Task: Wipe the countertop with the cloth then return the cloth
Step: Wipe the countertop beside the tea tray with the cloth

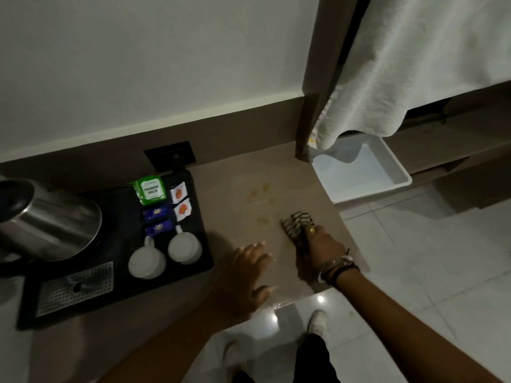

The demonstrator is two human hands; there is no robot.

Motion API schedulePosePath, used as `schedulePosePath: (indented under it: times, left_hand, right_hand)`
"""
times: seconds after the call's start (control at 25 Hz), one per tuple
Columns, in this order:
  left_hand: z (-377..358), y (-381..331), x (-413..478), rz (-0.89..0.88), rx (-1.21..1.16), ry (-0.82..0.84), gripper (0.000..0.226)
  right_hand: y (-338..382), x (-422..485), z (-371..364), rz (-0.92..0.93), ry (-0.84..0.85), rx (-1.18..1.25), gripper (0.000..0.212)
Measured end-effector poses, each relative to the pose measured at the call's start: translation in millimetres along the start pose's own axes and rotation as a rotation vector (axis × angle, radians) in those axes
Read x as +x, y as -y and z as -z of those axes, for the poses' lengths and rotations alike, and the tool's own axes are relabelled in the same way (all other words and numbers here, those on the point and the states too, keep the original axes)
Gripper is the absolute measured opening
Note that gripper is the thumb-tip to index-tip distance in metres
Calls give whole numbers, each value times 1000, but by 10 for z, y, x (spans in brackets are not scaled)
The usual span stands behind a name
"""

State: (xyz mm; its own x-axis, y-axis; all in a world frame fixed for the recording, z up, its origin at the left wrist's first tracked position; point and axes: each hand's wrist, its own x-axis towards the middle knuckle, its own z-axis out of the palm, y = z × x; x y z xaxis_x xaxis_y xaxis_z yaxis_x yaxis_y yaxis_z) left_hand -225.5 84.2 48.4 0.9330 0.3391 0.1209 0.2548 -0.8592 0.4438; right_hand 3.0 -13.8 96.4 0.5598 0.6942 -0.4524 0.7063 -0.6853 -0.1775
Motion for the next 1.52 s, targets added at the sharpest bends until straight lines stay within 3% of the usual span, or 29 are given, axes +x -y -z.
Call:
schedulePosePath:
  times: [0.08, 0.24, 0.4, 0.6, 0.72, 0.84, 1.04, 1.2, 1.32, 1.44, 1.52]
  left_hand:
    - [86, 270, -284, -43, 109, 93, 78]
    - [-42, 526, -526, -72, 123, 157, 73]
    - [-243, 636, -552, -68, 66, 111, 72]
    - [-296, 669, -559, -69, 81, 126, 76]
    - [-254, 675, -532, -65, 82, 142, 76]
    - [-274, 664, -549, -73, 139, 187, 76]
    - [-255, 637, -543, -72, 156, 184, 74]
    - [-226, 628, -518, -91, 146, 192, 71]
    - [-238, 635, -515, -99, 163, 199, 70]
    - [-285, 676, -548, -113, 196, 216, 70]
    - [-306, 679, -549, -112, 194, 230, 70]
  right_hand:
    - [184, -223, -309, -4, -10, 7, 97]
    - [11, -70, -323, 36, -363, 11, 88]
    - [46, 267, -489, 210, -110, -152, 103]
    - [79, 203, -860, 316, -205, -236, 91]
    - [-90, -42, -982, 280, -221, -169, 91]
    - [-324, -25, -893, 124, -253, -60, 103]
    - [0, 905, -401, -64, -327, 118, 109]
    - [649, 823, -606, 286, -269, -105, 100]
    - [261, 168, -934, 474, -177, -212, 90]
    - [-349, 344, -664, 268, -226, -141, 85]
    - [-349, 858, -346, 98, -294, -54, 87]
